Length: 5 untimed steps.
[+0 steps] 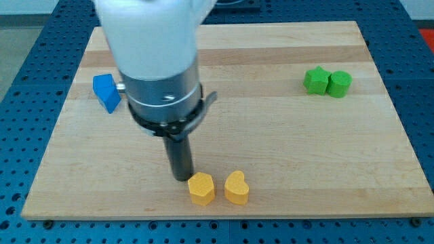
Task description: Push the hexagon into the heart
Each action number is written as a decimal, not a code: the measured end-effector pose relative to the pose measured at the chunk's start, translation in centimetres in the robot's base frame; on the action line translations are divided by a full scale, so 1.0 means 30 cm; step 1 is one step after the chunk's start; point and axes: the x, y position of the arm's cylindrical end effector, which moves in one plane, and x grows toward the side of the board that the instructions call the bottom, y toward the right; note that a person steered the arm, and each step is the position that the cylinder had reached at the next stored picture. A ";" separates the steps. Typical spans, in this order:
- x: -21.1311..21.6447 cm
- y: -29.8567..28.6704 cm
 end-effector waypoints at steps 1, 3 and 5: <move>0.105 -0.016; 0.145 0.028; 0.145 0.091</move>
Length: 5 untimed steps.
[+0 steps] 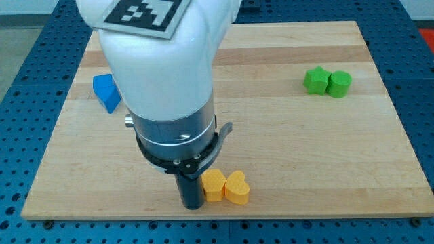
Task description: Push the hexagon into the heart
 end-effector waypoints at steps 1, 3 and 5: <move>0.000 0.001; -0.095 -0.114; -0.170 -0.184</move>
